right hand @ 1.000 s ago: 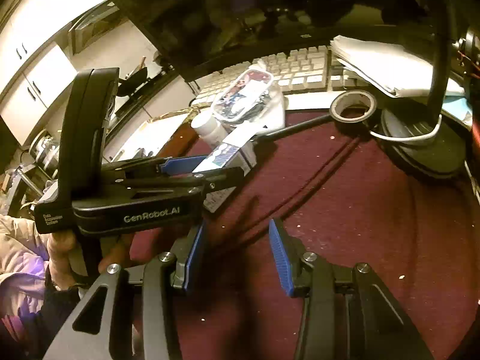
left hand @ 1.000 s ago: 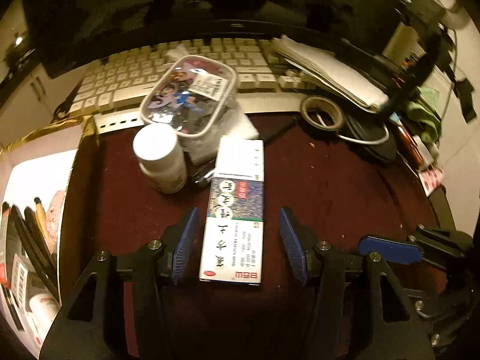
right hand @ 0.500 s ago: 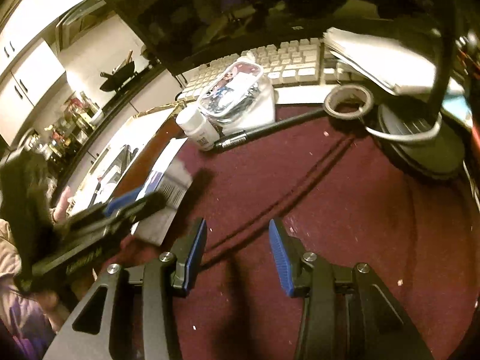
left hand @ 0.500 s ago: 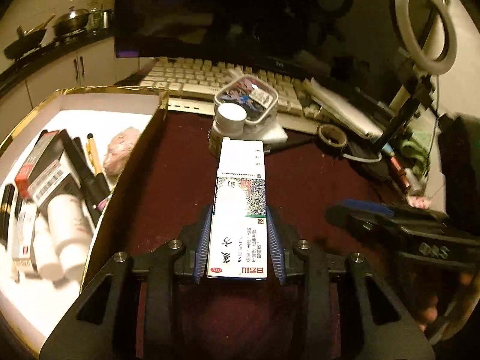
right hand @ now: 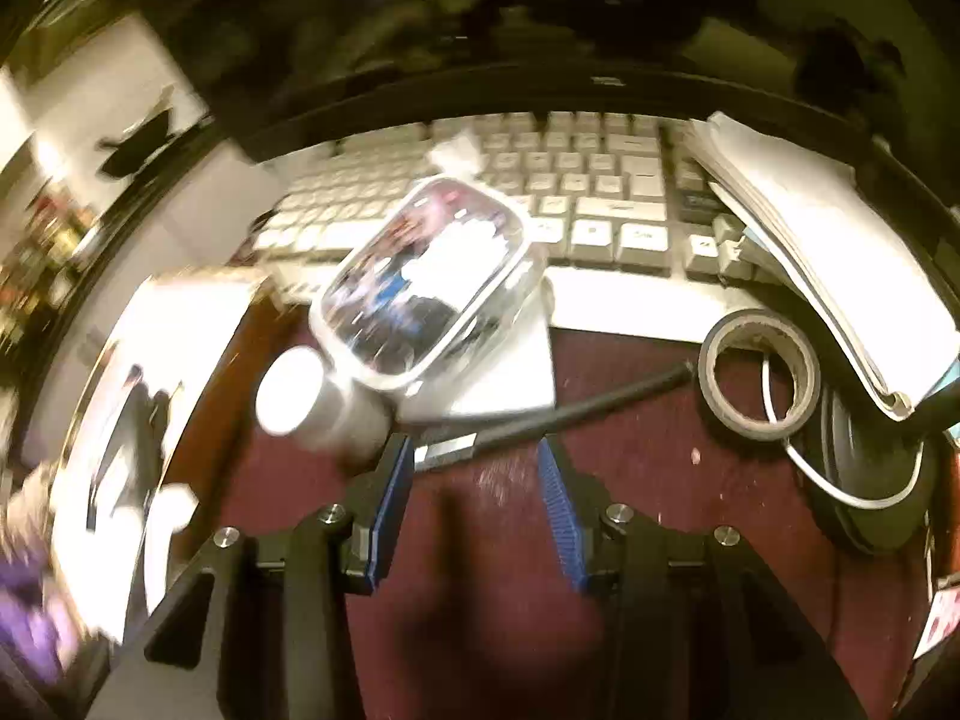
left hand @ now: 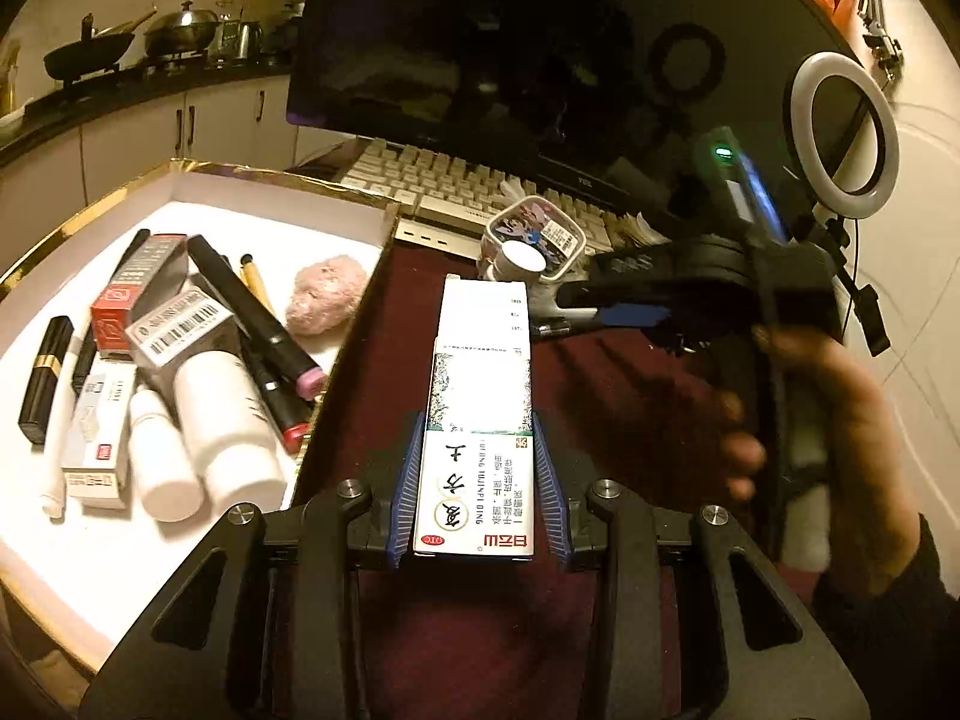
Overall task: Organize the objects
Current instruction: 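Grasp the black silver-tipped pen with the right tool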
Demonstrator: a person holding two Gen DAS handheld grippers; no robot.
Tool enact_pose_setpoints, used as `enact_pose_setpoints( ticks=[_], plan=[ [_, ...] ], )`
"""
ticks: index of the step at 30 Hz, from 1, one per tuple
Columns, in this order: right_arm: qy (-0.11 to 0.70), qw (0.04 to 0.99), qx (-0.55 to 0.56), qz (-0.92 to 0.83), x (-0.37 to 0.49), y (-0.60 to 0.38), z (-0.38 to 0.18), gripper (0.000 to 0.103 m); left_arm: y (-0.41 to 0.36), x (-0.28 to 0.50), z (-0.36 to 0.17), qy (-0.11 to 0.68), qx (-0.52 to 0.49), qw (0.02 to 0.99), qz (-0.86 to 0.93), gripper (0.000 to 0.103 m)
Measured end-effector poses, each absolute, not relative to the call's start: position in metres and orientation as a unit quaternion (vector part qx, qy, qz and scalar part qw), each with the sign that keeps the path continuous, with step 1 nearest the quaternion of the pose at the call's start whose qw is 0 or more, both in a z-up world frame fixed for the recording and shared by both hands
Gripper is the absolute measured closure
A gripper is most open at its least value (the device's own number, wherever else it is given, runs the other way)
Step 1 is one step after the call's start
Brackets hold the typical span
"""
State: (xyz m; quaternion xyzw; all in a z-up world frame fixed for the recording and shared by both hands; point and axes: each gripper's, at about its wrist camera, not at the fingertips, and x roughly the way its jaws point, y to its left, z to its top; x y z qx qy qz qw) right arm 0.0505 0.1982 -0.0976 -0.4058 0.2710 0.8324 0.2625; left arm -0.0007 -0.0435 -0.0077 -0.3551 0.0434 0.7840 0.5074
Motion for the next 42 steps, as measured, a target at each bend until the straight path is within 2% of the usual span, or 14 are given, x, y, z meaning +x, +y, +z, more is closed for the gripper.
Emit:
enact_pose_setpoints(
  ticks=[3,10,22,23,25,26,27,33,37,39,41,42],
  plan=[
    [0.270,0.286,-0.412,0.822,0.037,0.197,-0.102,0.060,-0.050,-0.003,-0.008,0.034,-0.357,0.509,0.782,0.068],
    [0.180,0.313,-0.452,0.816,0.022,0.181,-0.104,0.055,-0.057,-0.001,-0.008,0.023,-0.361,0.518,0.775,0.068],
    [0.181,0.320,-0.459,0.809,0.094,0.172,-0.110,0.055,-0.059,0.009,-0.009,0.034,-0.358,0.516,0.777,0.068],
    [0.176,0.315,-0.455,0.814,0.103,0.169,-0.109,0.057,-0.058,0.010,-0.009,0.036,-0.359,0.517,0.777,0.068],
    [0.169,0.314,-0.450,0.819,0.116,0.167,-0.108,0.082,-0.056,0.011,-0.010,0.035,-0.364,0.520,0.772,0.068],
    [0.170,0.315,-0.447,0.820,0.123,0.168,-0.107,0.089,-0.054,0.013,-0.010,0.037,-0.366,0.521,0.771,0.068],
    [0.177,0.312,-0.443,0.822,0.130,0.170,-0.107,0.091,-0.053,0.014,-0.010,0.040,-0.365,0.521,0.770,0.068],
    [0.201,0.265,-0.443,0.832,0.160,0.145,-0.108,0.091,-0.042,0.027,-0.010,0.060,-0.367,0.524,0.766,0.068],
    [0.165,0.234,-0.463,0.839,0.165,0.120,-0.108,0.090,-0.031,0.031,-0.016,0.073,-0.378,0.522,0.761,0.068],
    [0.176,0.218,-0.454,0.846,0.164,0.121,-0.107,0.089,-0.027,0.033,-0.018,0.082,-0.380,0.520,0.761,0.068],
    [0.192,0.209,-0.441,0.851,0.155,0.132,-0.109,0.086,-0.024,0.035,-0.019,0.086,-0.381,0.518,0.761,0.068],
    [0.194,0.208,-0.437,0.854,0.152,0.136,-0.108,0.080,-0.022,0.036,-0.019,0.089,-0.381,0.517,0.761,0.068]
  ],
)
